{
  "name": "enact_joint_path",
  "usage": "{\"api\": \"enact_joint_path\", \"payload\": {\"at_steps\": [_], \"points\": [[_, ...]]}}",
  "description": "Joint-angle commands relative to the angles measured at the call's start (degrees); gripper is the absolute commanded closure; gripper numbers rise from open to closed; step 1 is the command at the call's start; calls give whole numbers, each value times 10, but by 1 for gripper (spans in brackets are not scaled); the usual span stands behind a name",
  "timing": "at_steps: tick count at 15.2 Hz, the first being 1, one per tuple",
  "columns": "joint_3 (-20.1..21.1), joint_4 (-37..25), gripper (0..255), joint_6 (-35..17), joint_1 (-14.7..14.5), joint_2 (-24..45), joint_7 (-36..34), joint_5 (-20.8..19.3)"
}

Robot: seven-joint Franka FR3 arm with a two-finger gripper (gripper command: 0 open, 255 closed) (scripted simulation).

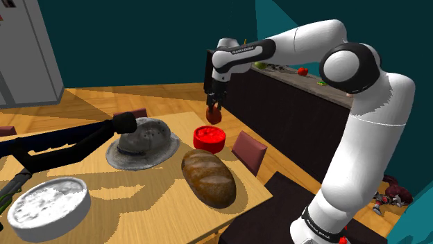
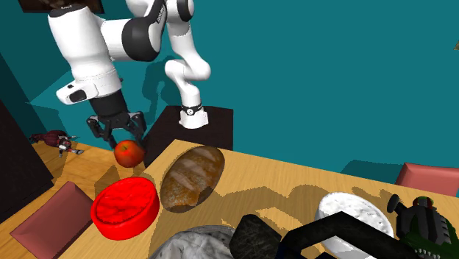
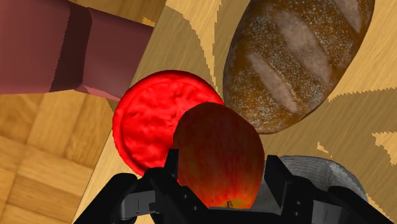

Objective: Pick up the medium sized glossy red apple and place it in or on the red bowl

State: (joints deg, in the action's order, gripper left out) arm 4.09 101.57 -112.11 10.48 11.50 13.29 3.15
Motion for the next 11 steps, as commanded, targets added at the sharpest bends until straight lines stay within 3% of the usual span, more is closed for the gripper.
{"api": "enact_joint_path", "payload": {"at_steps": [1,3,11], "points": [[-7,-50,255,17,10,34,17,-1],[-13,-86,255,31,20,57,32,-2],[-13,-45,255,-25,19,72,35,-1]]}}
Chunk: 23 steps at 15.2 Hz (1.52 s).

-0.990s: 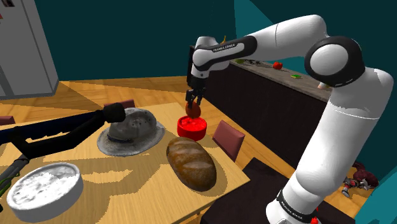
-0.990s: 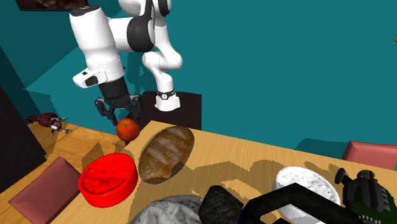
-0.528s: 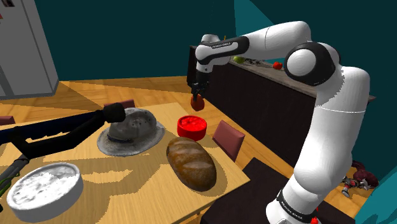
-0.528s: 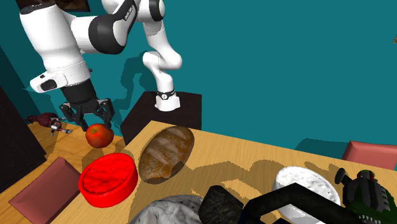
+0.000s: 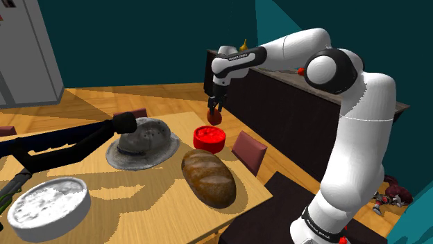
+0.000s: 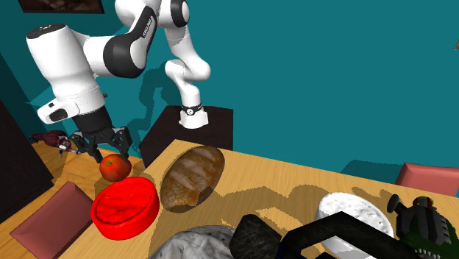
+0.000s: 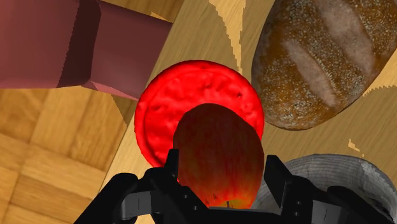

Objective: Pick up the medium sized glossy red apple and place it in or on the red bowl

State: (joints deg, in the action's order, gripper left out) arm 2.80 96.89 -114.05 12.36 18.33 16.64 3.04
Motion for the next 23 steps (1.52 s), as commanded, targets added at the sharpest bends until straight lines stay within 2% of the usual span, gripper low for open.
{"api": "enact_joint_path", "payload": {"at_steps": [1,11,19,20,23], "points": [[0,6,255,-13,0,6,1,0],[0,44,255,-82,0,37,5,1],[0,44,255,-82,0,37,5,1],[0,44,0,-82,0,37,5,1],[0,44,0,-82,0,37,5,1]]}}
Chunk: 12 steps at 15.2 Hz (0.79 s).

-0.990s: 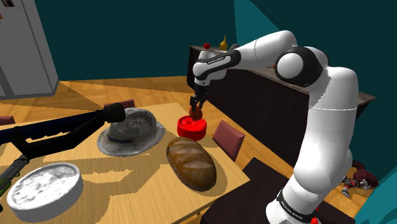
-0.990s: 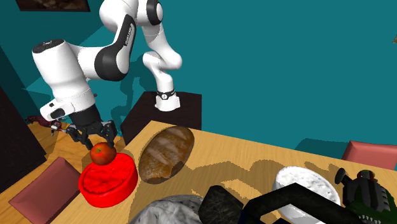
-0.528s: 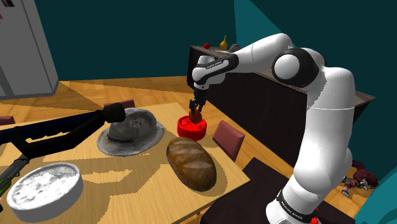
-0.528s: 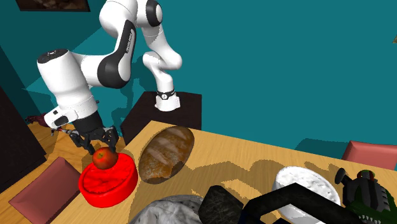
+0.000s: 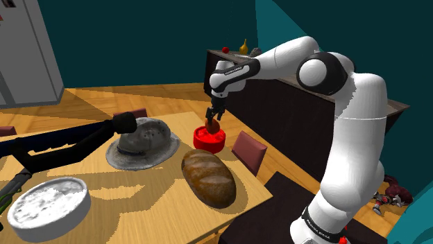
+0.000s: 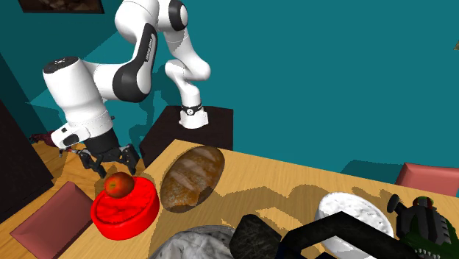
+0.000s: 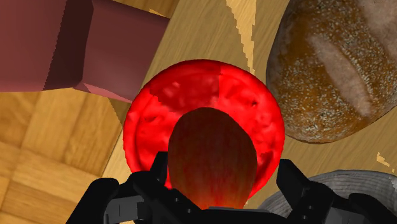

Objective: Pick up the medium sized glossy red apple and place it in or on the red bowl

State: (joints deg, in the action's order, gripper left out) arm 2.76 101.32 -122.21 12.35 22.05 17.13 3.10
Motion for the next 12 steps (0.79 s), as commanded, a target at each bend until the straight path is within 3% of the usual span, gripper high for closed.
{"api": "enact_joint_path", "payload": {"at_steps": [1,6,12], "points": [[0,0,0,0,0,0,0,0],[-1,-36,0,63,2,-27,0,0],[-1,-36,0,63,2,-27,0,0]]}}
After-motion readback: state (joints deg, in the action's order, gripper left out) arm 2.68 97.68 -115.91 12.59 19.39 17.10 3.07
